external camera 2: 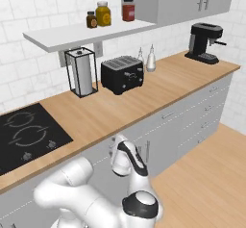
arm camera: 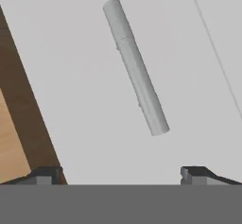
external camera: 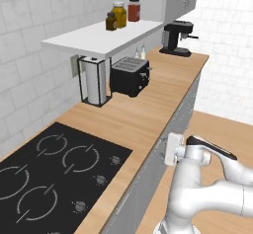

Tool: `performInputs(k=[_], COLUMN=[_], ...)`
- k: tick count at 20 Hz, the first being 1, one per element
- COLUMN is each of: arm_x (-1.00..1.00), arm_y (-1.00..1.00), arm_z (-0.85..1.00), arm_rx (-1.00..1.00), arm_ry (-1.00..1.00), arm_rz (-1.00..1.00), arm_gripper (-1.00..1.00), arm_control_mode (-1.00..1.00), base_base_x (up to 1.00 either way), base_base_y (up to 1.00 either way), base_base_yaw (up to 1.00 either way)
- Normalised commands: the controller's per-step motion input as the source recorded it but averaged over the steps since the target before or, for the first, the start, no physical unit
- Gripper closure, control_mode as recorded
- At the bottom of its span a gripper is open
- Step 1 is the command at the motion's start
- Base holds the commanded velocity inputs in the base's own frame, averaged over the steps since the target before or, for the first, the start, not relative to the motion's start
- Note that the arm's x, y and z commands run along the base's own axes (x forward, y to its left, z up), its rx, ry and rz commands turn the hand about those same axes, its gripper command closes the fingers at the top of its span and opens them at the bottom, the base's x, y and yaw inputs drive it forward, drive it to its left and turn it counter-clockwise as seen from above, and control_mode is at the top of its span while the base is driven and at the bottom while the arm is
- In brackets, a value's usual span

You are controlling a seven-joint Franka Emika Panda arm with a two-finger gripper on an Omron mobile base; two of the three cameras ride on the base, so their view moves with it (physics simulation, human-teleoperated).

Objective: Take a straw from the drawer in front and place it inside the glass cup on the dining counter.

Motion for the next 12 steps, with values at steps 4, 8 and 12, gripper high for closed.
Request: performInputs(k=[4, 8, 12], arm_x=[0.35, 0.24, 0.23], arm_y=[-0.04, -0.30, -0.36], arm_z=[-0.10, -0.20, -0.30], arm_rx=[0.00, 0.00, 0.00], arm_ry=[0.10, 0.05, 0.00], arm_rz=[-0.02, 0.00, 0.01], arm_gripper=[-1.00, -1.00, -1.00], arm_control_mode=[-1.00, -1.00, -1.00], base_base_x=[0.00, 0.00, 0.00], base_base_y=[0.00, 0.00, 0.00], base_base_yaw=[0.00, 0.00, 0.00])
